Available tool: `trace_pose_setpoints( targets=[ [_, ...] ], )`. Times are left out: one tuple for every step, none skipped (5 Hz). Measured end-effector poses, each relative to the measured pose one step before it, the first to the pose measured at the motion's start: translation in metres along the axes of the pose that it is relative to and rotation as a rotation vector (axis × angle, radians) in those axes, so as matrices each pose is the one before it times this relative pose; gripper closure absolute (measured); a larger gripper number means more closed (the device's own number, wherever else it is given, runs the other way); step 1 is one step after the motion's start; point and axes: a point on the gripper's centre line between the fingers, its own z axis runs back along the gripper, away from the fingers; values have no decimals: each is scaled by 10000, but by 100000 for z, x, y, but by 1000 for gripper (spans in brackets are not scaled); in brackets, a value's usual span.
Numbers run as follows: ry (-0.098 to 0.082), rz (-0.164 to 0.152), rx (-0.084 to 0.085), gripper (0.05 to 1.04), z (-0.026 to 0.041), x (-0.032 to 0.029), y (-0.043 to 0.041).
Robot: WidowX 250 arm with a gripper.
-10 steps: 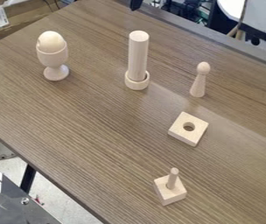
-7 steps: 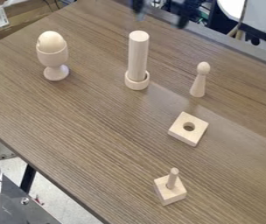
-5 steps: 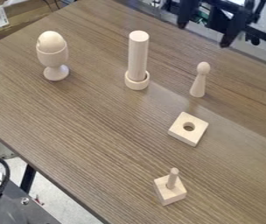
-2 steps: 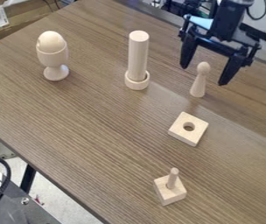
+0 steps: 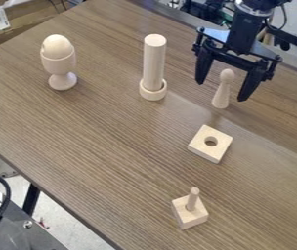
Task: Put the cone on the cube with a hole
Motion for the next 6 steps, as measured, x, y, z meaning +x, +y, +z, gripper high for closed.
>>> trace_pose_setpoints(
  targets=[
    [-373,14,-101,83,1013,957,-236],
    [82,-61,82,83,-501,678,-229],
    [65,-32,8,83,-469,306,-62],
    [153,65,-29,83,-1187,303,147],
    [4,41,-34,83,-233,420,143],
    [34,52,-25,115,-367,326,296]
  ],
)
